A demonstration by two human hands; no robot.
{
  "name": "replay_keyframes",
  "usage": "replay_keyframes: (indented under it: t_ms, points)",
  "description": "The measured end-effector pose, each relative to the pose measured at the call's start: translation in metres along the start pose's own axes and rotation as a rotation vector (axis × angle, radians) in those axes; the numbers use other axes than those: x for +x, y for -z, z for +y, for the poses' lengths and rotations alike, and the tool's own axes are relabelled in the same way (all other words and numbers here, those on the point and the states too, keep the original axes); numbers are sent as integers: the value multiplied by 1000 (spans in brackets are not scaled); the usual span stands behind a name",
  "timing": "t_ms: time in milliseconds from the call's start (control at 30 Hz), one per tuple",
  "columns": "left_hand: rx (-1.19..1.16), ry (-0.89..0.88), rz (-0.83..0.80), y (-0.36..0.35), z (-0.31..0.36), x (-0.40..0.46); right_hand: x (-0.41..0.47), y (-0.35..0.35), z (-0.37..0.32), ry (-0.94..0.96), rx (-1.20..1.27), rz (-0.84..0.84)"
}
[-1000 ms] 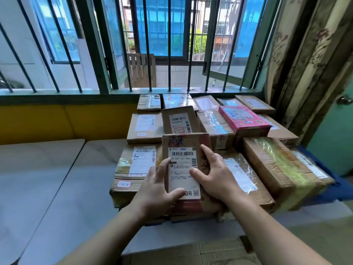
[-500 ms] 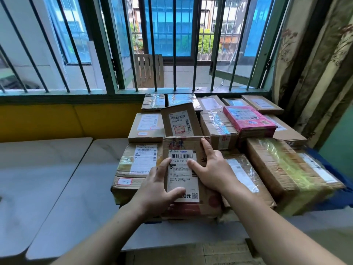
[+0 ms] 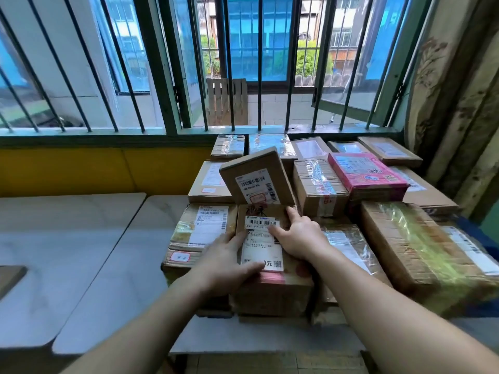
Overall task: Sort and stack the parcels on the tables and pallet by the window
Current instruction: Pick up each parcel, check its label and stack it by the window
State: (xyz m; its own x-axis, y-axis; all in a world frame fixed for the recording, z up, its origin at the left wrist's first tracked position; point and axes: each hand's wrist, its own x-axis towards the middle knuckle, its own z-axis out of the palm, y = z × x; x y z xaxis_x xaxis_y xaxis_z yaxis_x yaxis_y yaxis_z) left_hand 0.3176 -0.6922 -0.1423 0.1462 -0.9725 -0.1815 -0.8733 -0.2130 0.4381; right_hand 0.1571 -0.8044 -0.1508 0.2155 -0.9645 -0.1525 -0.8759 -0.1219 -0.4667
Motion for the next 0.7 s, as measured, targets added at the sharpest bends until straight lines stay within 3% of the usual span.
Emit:
replay_keyframes:
  t_ms: [367,500,700]
  points:
    - [89,3,-95,5,1,-2,0,2,-1,51,-8,44]
    - [-75,-62,29,17,2,13,2,12,-5,103,19,92]
    - [-321,-9,214,40,1,45,17,32,-21,208,114,205]
